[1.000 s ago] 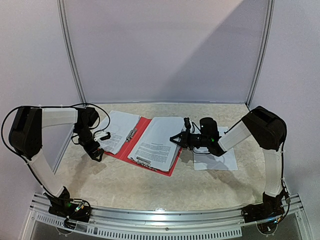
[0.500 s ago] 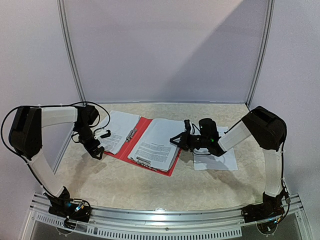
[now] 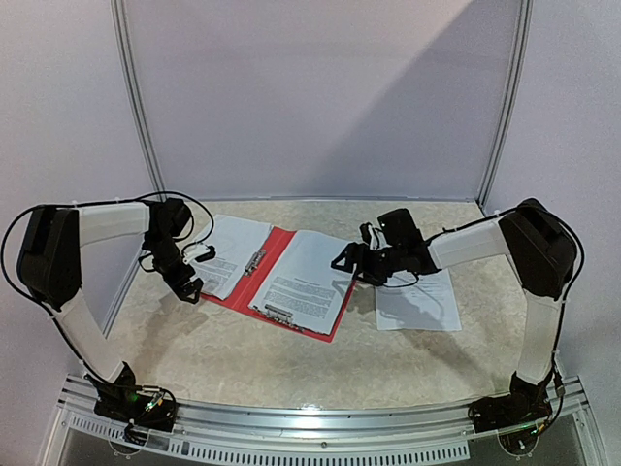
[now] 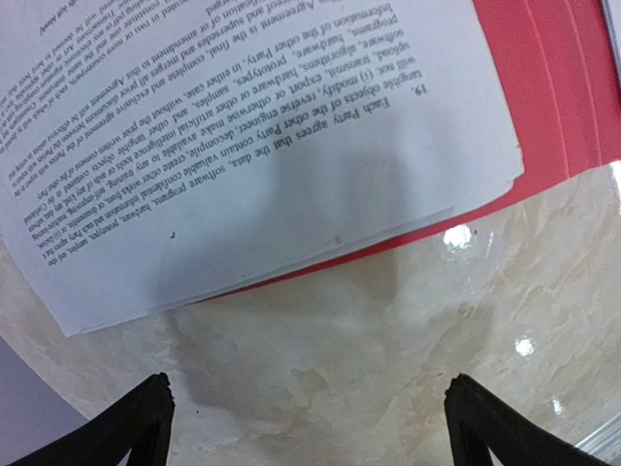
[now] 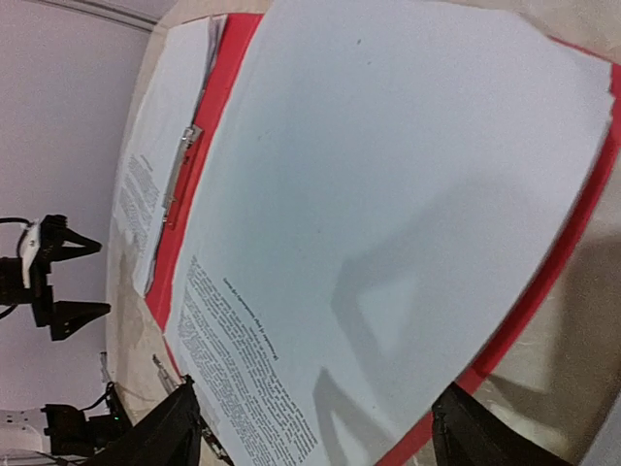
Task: Put the files into the folder
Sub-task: Place the file in the folder with some files, then pick up the file from the center of the board.
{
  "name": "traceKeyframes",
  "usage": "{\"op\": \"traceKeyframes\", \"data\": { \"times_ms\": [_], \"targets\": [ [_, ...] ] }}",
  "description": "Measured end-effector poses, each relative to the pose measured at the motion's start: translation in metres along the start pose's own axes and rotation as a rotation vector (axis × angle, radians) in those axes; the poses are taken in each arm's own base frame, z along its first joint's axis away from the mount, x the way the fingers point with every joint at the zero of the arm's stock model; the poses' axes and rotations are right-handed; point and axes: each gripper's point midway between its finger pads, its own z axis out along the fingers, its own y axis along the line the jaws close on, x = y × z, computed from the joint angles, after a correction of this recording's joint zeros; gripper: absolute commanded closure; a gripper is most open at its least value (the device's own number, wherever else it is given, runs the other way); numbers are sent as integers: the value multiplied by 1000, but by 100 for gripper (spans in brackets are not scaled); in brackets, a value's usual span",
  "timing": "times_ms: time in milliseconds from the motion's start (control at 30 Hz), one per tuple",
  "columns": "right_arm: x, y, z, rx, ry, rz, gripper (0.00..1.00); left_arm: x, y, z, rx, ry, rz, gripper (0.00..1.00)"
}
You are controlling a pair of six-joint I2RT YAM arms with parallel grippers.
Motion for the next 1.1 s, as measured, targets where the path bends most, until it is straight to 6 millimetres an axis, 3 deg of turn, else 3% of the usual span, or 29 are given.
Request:
{"op": "traceKeyframes", "data": {
  "times_ms": [267, 400, 467, 533, 633, 733, 833, 900, 1000, 1100],
  "targets": [
    [-17, -1, -26, 205, 30, -97, 11, -1, 2, -3, -5, 2, 12, 0],
    [-23, -11, -51, 285, 34, -121, 10, -4, 5, -7, -19, -3, 16, 0],
    [-35, -19, -71, 317, 15, -115, 9, -5, 7, -10, -23, -5, 23, 1],
    [-51, -34, -97, 356, -17, -98, 9, -9, 9, -16, -28, -13, 34, 3],
    [-75, -71, -147, 424, -79, -42, 9, -22, 12, -36, -46, -52, 58, 5],
    [-74, -112, -187, 485, -104, 32, 8, -41, 8, -61, -70, -111, 109, 4],
    [-54, -149, -210, 515, -81, 117, 9, -72, -21, -86, -96, -177, 248, 4],
    [-44, -163, -216, 509, -59, 157, 9, -96, -52, -99, -101, -218, 365, 4],
    [-42, -175, -215, 472, -33, 187, 11, -137, -104, -115, -106, -280, 536, 4],
    [-42, -187, -204, 430, 5, 209, 12, -177, -150, -116, -129, -318, 669, 4]
  ]
}}
